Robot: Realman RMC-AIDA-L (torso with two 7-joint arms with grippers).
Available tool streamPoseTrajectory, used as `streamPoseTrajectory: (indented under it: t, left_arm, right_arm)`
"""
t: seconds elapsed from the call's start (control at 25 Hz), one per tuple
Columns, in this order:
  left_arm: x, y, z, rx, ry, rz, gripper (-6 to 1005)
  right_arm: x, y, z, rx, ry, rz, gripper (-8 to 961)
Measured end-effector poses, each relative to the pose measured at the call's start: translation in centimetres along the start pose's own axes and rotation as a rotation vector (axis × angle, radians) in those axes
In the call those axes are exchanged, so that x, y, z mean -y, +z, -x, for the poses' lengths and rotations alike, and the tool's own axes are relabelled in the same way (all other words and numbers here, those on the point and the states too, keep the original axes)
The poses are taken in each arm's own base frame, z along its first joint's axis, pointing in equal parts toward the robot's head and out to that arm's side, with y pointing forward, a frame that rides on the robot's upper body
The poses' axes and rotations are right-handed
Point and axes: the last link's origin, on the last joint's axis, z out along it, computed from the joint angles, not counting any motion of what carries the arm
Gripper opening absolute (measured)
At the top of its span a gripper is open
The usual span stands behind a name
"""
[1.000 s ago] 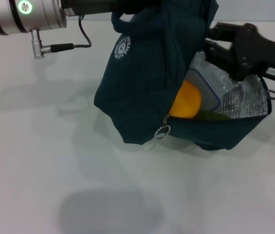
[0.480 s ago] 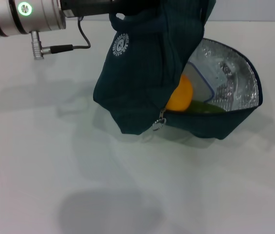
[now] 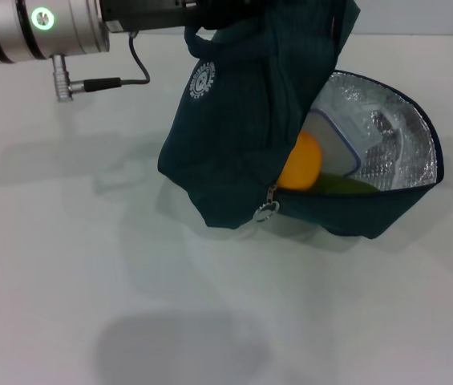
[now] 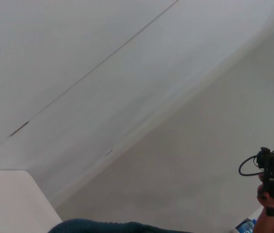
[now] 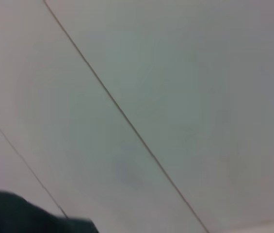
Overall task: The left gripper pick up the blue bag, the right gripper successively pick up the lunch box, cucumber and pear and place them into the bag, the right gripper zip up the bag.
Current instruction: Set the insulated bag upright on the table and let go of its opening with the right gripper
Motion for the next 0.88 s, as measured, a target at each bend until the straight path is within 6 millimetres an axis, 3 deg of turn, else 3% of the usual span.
streamPoseTrajectory:
  t: [0.36,0.64,0.88]
  left_arm:
    - [0.1,0.0,0.3,0.000,-0.008,0.002,53]
    - [0.2,-0.3,0.6,-0.007,-0.014,-0.001,53]
    - [0.3,-0.5,0.8,-0.013,-0.012,-0.003,53]
  right_arm:
    - [-1.2,3.7,-2.9,-0.151,0.051,0.041,560]
    - [-1.1,4.6,-5.0,-0.237,0.070,-0.001,516]
    - [-1.2,4.5,-5.7,-0.254,0.048,-0.006,479]
